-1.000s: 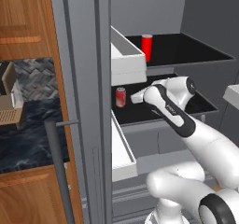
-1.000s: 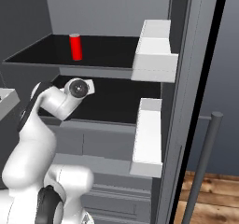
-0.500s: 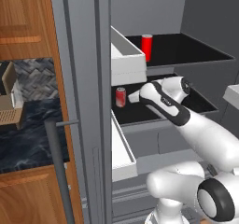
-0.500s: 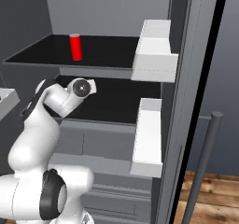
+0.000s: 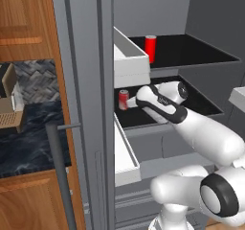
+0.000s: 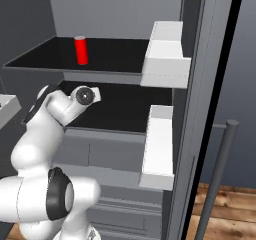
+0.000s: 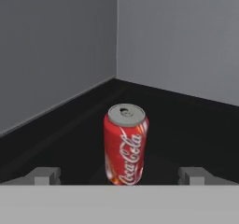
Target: Open the fridge, grab two sodas, and place both sodas inside the bowl with ice on the dining counter.
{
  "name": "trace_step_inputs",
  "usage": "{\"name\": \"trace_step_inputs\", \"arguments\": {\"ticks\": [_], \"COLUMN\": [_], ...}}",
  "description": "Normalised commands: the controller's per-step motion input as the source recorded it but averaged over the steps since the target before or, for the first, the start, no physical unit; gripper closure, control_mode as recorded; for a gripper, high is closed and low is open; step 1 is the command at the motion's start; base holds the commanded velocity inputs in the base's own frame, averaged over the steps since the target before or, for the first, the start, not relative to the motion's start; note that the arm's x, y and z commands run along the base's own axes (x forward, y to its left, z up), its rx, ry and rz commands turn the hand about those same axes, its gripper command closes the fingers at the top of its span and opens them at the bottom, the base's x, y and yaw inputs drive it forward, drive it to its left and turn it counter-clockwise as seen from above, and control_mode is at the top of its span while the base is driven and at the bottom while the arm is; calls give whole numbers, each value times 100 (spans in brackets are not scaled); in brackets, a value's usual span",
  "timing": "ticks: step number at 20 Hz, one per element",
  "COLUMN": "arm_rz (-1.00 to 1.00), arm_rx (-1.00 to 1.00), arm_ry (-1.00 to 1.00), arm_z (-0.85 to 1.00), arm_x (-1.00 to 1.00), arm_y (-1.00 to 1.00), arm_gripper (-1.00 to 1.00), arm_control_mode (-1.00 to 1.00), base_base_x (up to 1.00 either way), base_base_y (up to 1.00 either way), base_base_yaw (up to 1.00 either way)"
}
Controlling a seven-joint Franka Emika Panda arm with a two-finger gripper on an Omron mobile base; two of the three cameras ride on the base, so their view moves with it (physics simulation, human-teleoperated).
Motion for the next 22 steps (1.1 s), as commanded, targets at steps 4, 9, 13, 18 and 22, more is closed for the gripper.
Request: {"name": "trace_step_inputs", "arguments": {"ticks": [4, 9, 13, 18, 22], "arm_rz": [0, 0, 0, 0, 0], "arm_rx": [0, 0, 0, 0, 0], "arm_ry": [0, 0, 0, 0, 0], "arm_z": [-12, -11, -15, -12, -8], "arm_x": [20, 18, 14, 15, 17], "arm_y": [7, 5, 12, 12, 7], "arm_gripper": [-100, -100, -100, -100, -100], "arm_control_mode": [-100, -100, -100, -100, -100], "base_base_x": [0, 0, 0, 0, 0], "base_base_y": [0, 0, 0, 0, 0], "base_base_yaw": [0, 0, 0, 0, 0]}}
